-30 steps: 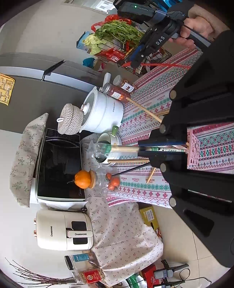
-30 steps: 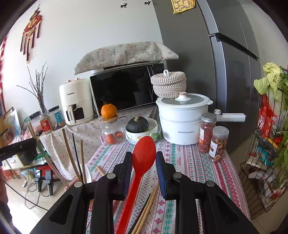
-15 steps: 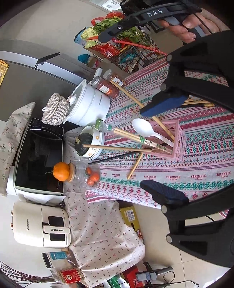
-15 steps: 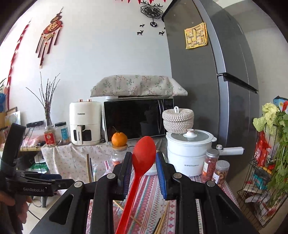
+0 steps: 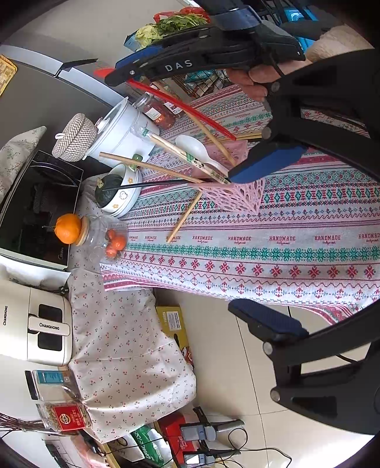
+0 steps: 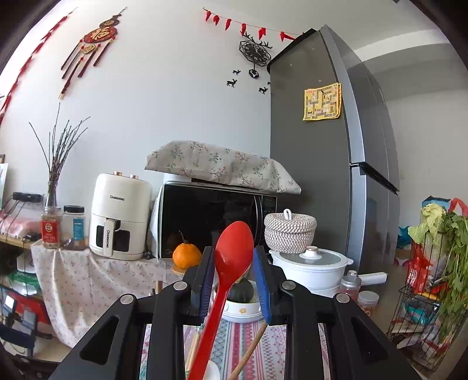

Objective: Organize utensils
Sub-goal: 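Lower the wrapped chopsticks into the basket with the left tool while the right tool lowers the red spoon in, then open the right tool and move both tools to the remaining chopsticks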

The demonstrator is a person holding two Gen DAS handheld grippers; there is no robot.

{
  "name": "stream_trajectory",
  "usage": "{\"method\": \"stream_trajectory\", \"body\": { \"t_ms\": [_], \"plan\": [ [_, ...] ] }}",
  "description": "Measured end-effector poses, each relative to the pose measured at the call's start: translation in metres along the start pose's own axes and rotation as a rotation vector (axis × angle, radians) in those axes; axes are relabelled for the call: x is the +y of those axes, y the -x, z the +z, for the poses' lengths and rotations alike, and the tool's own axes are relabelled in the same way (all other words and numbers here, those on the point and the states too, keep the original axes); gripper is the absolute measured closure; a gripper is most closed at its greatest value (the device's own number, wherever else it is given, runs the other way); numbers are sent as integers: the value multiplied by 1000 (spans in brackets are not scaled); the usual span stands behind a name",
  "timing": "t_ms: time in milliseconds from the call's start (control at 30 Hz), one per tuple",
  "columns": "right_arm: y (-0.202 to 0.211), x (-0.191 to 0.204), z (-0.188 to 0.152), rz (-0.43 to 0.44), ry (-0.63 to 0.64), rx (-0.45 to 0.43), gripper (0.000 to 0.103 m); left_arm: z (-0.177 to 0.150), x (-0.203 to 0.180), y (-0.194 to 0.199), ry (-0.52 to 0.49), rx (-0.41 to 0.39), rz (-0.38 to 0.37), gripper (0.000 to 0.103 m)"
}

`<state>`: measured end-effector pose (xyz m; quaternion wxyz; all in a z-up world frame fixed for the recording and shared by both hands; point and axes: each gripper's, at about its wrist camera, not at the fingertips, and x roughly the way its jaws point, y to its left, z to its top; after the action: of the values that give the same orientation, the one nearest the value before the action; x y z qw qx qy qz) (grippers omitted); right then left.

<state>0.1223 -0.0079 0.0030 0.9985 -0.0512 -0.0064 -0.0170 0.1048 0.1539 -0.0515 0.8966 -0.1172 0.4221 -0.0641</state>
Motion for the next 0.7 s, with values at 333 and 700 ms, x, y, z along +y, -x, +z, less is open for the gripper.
{"method": "stream_trajectory", "body": {
  "t_ms": [333,700],
  "plan": [
    [-5,10,-17,16,15,48,55,0,2,2,9,3,-16,22],
    [11,-55,21,124,-40,190,22,-4,-11,-2,-3,21,-13,18]
  ]
}}
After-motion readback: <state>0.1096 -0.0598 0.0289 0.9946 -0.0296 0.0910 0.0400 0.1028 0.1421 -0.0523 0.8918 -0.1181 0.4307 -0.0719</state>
